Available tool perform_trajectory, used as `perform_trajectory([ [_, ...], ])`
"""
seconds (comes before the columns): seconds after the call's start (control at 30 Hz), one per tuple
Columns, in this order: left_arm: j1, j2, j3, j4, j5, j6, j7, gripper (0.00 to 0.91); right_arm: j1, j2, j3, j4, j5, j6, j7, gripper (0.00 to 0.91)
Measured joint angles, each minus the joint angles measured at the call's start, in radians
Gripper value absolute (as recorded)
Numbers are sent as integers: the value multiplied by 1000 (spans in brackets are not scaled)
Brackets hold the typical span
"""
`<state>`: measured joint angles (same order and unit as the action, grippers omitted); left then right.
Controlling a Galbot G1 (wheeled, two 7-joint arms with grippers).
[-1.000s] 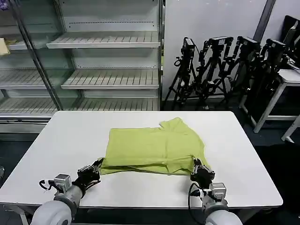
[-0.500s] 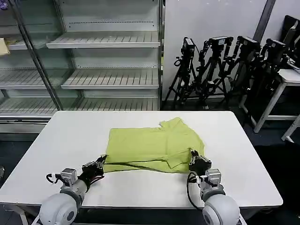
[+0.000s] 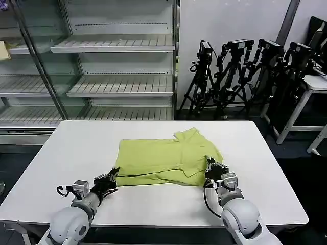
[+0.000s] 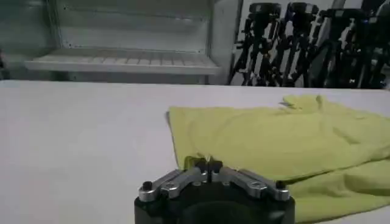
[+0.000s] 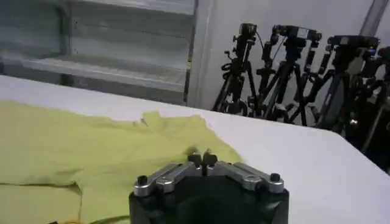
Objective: Fold and organize the clothes.
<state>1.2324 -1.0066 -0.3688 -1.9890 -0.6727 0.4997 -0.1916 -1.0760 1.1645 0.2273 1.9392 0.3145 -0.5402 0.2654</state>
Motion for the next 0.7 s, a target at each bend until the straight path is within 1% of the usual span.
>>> perform_trajectory([
  [0.03,-2,0,1,3,0,0,0,907,1,1,-1,-2,-1,-2,-1,887],
  [0.07,-3,-1,2,4,0,0,0,907,2,1,-1,-4,-1,-3,-2,907],
  [0.43,6,-4,-7,-7,-1,1,-1,907,-10,-1,5,-7,-3,16,-18,907],
  [0.7,40,-4,-36,-46,-8,-7,-3,907,-52,-22,27,37,-16,31,-20,907],
])
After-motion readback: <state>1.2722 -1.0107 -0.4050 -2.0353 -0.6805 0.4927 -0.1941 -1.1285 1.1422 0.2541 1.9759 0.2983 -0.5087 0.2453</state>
